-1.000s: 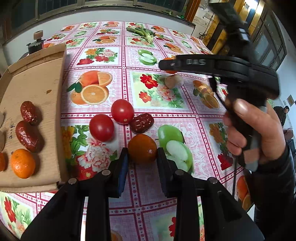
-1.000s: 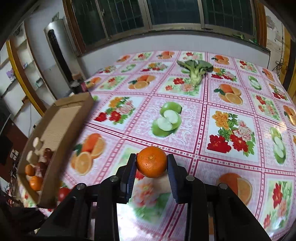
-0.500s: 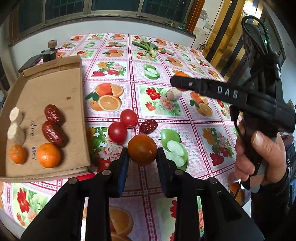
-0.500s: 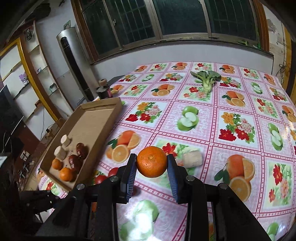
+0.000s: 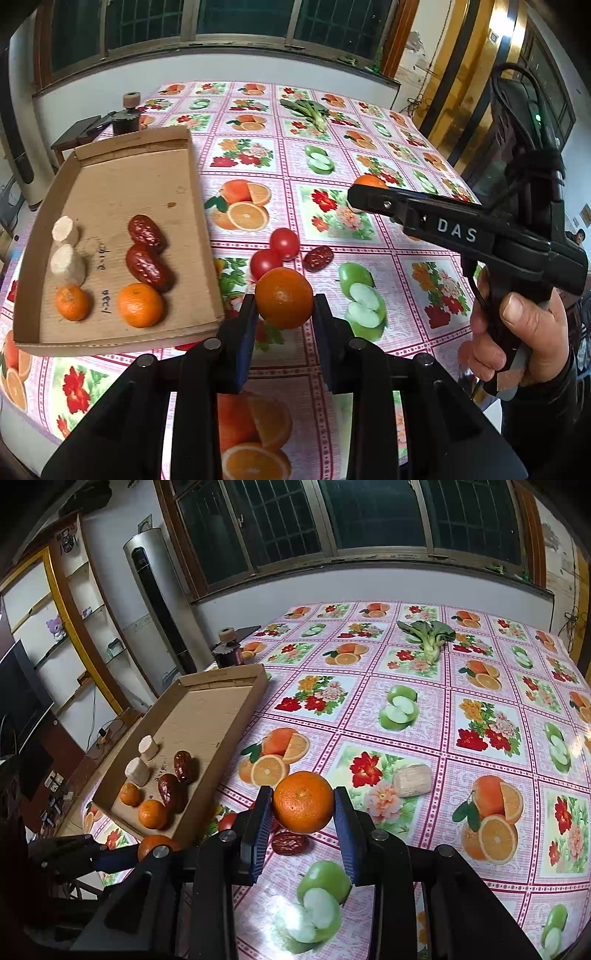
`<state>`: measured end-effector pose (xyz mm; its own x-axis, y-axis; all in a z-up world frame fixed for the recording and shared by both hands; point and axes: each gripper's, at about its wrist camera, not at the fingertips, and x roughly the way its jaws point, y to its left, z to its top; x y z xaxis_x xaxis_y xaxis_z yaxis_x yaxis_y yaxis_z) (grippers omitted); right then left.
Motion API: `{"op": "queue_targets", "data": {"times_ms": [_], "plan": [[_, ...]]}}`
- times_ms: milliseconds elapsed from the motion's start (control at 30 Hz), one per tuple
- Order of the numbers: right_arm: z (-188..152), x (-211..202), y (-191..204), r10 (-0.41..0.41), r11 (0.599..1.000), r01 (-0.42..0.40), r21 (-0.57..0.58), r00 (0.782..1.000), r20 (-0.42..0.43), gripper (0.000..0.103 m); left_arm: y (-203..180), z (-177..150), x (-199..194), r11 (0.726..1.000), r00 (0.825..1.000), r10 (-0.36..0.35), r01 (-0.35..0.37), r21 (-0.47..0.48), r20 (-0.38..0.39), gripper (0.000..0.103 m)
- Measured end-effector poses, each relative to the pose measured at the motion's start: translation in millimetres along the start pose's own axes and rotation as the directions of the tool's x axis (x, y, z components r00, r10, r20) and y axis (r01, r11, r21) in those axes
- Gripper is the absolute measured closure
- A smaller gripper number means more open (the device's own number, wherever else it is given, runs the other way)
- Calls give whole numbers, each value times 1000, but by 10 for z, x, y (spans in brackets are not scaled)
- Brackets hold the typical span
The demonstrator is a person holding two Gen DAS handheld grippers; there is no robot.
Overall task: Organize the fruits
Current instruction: 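Grasp a mandarin orange with the left tool while the right tool grasps another orange, then carry both held oranges over the cardboard tray with both tools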
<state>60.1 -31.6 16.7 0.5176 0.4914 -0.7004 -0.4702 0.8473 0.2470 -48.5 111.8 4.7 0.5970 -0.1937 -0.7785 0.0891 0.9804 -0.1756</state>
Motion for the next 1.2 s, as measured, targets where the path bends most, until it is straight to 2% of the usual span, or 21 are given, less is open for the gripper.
{"op": "queue_targets", "data": {"times_ms": [633, 1200], "plan": [[33, 175, 391, 33, 998, -35, -56, 999, -33, 70, 485, 111, -109, 994, 995, 90, -88, -60, 35, 76], [125, 401, 680, 63, 993, -69, -99, 996, -59, 70, 848, 218, -90, 987, 992, 123, -118, -108, 41, 76]]}}
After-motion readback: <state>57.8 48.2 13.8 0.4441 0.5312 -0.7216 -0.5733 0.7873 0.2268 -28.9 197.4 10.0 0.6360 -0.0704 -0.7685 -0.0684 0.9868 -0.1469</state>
